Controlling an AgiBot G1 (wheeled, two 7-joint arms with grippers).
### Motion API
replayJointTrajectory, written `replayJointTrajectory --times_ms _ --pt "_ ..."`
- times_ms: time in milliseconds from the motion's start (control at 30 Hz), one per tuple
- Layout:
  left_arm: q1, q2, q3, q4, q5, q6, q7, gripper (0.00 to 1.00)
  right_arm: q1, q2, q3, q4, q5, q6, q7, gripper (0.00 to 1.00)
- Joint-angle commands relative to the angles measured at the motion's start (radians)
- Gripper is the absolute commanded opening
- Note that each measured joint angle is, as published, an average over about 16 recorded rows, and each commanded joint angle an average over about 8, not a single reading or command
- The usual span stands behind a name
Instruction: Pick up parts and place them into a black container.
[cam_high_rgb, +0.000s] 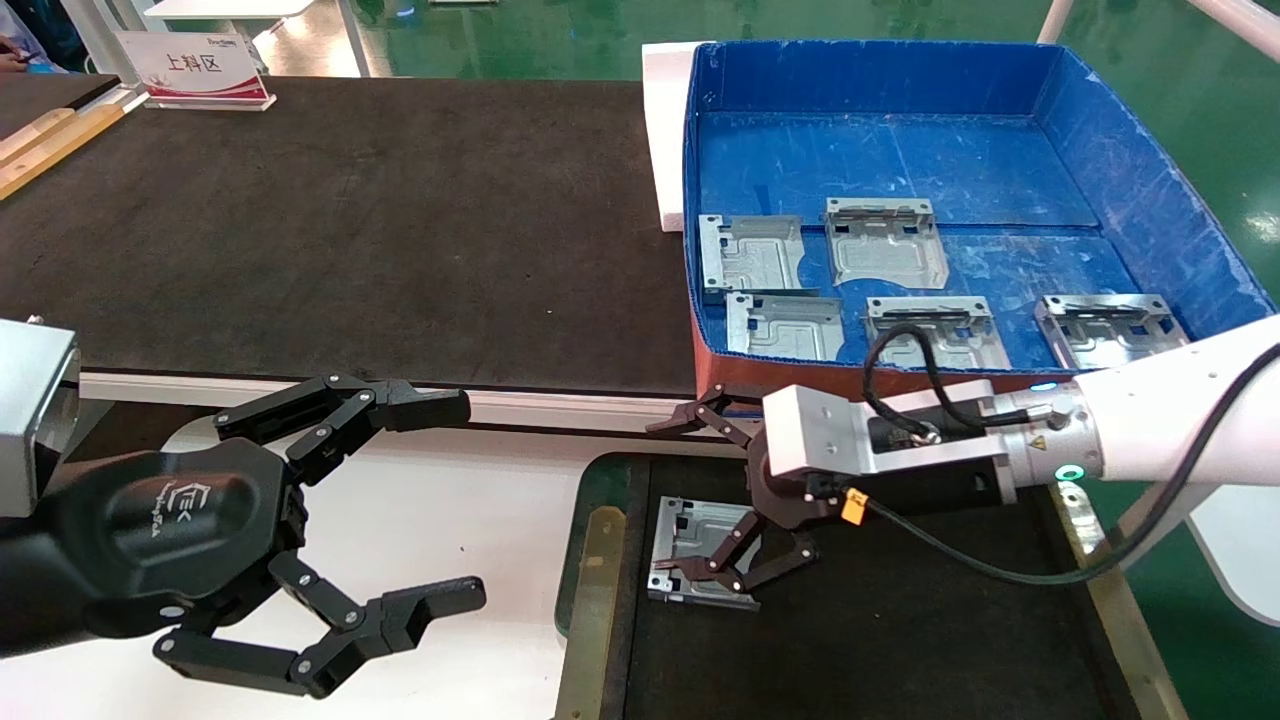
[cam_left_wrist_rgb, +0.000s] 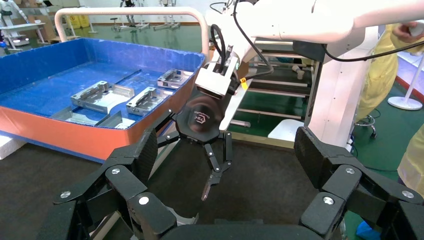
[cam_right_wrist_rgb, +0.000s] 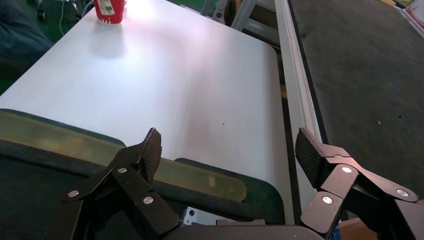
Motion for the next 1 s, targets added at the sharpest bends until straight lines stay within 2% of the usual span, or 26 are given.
replayJointTrajectory --times_ms 33,233,1000 --pt "0.0 0.0 0.0 0.0 0.0 0.0 0.0 1.0 0.002 -0.005 -0.001 -0.012 -0.013 0.002 -0.009 1.0" --pt "0.0 0.0 0.0 0.0 0.0 0.0 0.0 1.0 -0.036 0.03 0.023 0.055 0.024 0.011 0.04 1.0" --pt "0.0 0.0 0.0 0.0 0.0 0.0 0.0 1.0 -0.25 0.224 0.159 0.434 0.233 0.061 0.322 1.0"
